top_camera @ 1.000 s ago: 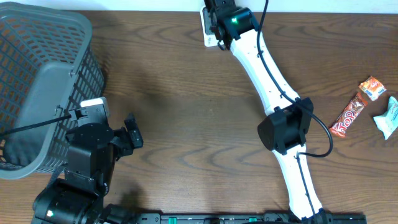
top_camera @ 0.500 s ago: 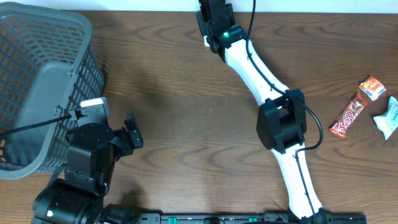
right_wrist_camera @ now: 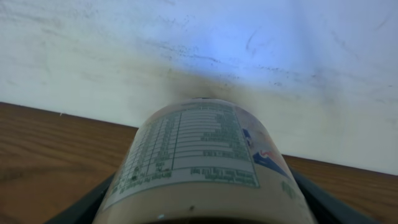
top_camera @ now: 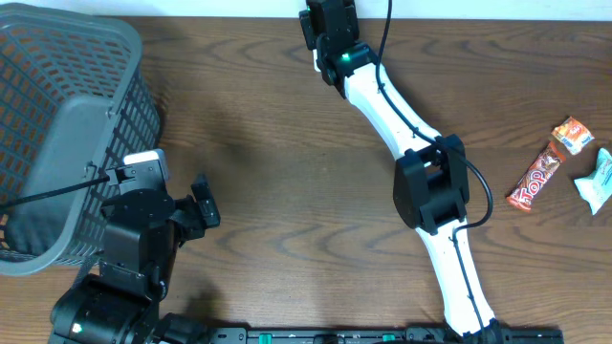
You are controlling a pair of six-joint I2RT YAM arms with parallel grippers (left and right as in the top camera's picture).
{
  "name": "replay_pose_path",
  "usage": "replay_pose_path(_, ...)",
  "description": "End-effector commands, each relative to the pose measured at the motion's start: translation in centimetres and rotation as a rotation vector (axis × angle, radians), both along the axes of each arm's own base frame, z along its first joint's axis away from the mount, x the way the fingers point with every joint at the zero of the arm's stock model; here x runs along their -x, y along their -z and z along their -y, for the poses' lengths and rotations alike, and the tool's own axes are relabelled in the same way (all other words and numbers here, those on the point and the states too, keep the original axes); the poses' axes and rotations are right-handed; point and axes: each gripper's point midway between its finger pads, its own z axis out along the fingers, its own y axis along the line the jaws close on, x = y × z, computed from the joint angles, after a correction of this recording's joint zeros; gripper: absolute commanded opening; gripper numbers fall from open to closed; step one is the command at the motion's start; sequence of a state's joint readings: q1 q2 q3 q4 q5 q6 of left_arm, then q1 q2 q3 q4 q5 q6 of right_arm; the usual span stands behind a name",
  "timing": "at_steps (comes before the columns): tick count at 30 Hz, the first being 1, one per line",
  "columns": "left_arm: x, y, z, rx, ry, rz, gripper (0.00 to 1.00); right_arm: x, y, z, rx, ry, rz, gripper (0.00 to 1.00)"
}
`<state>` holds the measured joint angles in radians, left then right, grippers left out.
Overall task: Scan the item barcode
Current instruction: 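Hold the jar label facing the scanner with the right gripper, then carry the jar right and set it beside the tissue pack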
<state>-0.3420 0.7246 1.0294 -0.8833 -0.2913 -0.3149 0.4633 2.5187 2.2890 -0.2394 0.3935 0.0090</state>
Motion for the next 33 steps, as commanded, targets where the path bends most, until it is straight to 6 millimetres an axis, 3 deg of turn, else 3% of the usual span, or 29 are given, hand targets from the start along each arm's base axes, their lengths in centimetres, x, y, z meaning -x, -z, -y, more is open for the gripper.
replay_pose_path(1,0.0,-0.7,-0.3,0.004,-0.015,0.018,0.98,-0.5,0.0,0.4,0.015,0.012,0.019,0.38)
replay_pose_path(7,0.0,-0.7,-0.3,0.004,-0.015,0.018,0.98,-1.3,0.7,1.5,0.018,0.027,0.031,0.43)
replay_pose_path(12,0.0,-0.7,-0.3,0.004,-0.015,0.018,0.98,-2.3,1.3,0.4,0.046,-0.047,0.081,0.45)
replay_pose_path(23,0.0,-0.7,-0.3,0.004,-0.015,0.018,0.98,-2.9,2.2,1.1,0.056,-0.043,0.087,0.46)
replay_pose_path(26,0.0,-0.7,-0.3,0.004,-0.015,0.018,0.98,-2.9,2.3,1.1,0.066,-0.045,0.084,0.54)
replay_pose_path(28,0.0,-0.7,-0.3,0.004,-0.015,0.018,0.98,-2.7,1.7,1.2,0.079,-0.048,0.076,0.58)
replay_pose_path(33,0.0,-0.7,-0.3,0.004,-0.015,0.018,0.98,-0.5,-0.7,2.8,0.084,-0.020,-0.022,0.55)
